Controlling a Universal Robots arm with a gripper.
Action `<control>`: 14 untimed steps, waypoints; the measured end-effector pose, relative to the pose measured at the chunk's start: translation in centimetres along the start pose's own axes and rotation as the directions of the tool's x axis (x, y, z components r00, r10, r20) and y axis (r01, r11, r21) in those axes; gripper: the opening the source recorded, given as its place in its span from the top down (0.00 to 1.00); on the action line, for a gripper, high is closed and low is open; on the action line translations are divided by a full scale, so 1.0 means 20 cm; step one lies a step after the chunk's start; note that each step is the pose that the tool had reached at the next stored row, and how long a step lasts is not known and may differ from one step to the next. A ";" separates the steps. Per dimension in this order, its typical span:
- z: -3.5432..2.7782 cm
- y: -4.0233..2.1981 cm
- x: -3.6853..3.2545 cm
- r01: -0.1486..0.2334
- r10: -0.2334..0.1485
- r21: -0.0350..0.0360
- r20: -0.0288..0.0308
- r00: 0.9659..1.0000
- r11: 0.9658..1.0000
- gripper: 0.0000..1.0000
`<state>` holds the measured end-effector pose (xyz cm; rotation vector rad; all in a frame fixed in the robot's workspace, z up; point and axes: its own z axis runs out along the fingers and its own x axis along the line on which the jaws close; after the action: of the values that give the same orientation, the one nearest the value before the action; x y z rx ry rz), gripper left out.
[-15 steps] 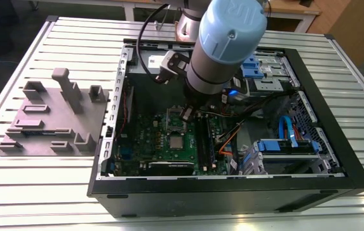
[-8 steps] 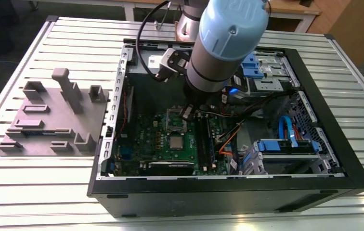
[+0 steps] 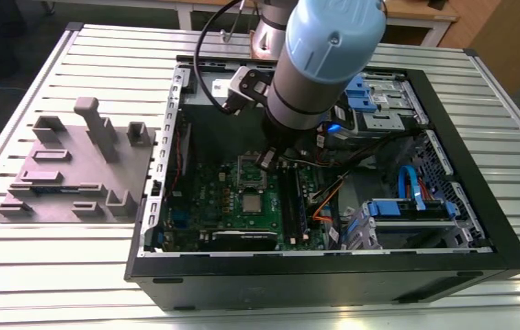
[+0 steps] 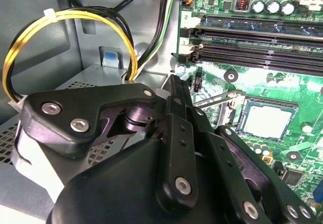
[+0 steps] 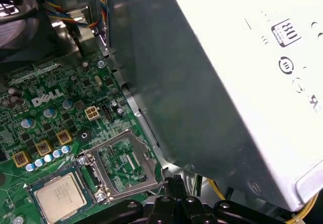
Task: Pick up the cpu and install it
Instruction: 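Close the cpu cover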
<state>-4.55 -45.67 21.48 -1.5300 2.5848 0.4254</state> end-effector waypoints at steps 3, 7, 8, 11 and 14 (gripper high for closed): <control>-0.006 0.001 -0.001 -0.001 0.001 -0.002 -0.001 1.000 1.000 0.90; -0.014 0.003 -0.004 -0.001 0.001 -0.003 -0.001 1.000 1.000 0.90; -0.015 0.003 -0.004 -0.001 0.001 -0.004 -0.001 1.000 1.000 0.90; -0.020 0.004 -0.005 -0.002 0.002 -0.004 -0.002 1.000 1.000 0.90; -0.030 0.006 -0.007 -0.002 0.002 -0.005 -0.002 1.000 1.000 0.90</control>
<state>-4.55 -45.67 22.10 -1.5310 2.5889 0.4301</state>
